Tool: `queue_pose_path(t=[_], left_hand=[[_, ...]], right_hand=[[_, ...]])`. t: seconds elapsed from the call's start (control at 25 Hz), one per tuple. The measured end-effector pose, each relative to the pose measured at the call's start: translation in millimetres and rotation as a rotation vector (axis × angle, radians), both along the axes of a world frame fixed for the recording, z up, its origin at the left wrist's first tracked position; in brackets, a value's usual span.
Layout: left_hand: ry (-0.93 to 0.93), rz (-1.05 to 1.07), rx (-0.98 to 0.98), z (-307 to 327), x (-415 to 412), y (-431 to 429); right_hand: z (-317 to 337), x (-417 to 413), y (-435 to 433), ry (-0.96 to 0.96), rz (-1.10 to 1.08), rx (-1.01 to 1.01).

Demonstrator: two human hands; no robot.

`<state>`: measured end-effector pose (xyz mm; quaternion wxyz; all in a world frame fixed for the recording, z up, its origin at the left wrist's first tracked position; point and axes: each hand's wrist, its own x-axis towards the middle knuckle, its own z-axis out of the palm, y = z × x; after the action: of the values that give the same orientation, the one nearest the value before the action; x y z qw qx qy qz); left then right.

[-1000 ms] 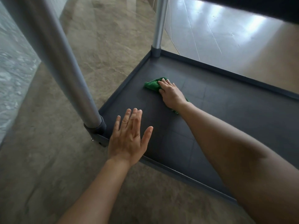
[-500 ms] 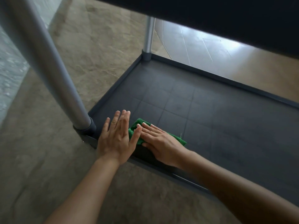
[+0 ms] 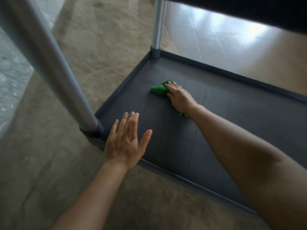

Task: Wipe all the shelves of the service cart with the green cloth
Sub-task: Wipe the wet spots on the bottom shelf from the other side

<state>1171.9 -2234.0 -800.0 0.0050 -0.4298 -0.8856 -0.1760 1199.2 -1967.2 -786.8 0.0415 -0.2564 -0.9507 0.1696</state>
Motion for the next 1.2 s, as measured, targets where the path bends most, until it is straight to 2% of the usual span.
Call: queue_pose_path(t=[0.16, 0.4, 0.52, 0.6, 0.68, 0.76, 0.84, 0.92, 1.0, 1.2], left_hand=[[0.004, 0.018, -0.003, 2, 2, -1], [0.026, -0.035, -0.014, 1, 0, 0], [0.002, -0.088, 0.002, 2, -2, 1], [-0.048, -0.134, 0.108, 9, 2, -3], [-0.066, -0.169, 0.309, 18, 5, -13], [0.085, -0.137, 0.478, 27, 3, -26], [0.204, -0.065, 0.567, 37, -1, -37], [0.254, 0.028, 0.619, 46, -9, -45], [0.259, 0.136, 0.649, 53, -19, -54], [0.178, 0.284, 0.711, 52, -32, -67]], right_hand=[[-3, 8, -24, 0.053, 0.000, 0.032], [0, 72, -111, 0.145, 0.323, 0.004], [8, 98, -136, 0.137, 0.446, -0.121], [18, 103, -143, 0.156, 0.361, -0.304], [28, 100, -147, 0.197, 0.181, -0.484], [37, 91, -153, 0.277, 0.055, -0.653], [45, 81, -155, 0.344, -0.022, -0.928], [53, 67, -160, 0.329, -0.062, -1.208], [56, 48, -163, 0.280, -0.075, -1.287], [47, 3, -161, 0.269, -0.150, -1.323]])
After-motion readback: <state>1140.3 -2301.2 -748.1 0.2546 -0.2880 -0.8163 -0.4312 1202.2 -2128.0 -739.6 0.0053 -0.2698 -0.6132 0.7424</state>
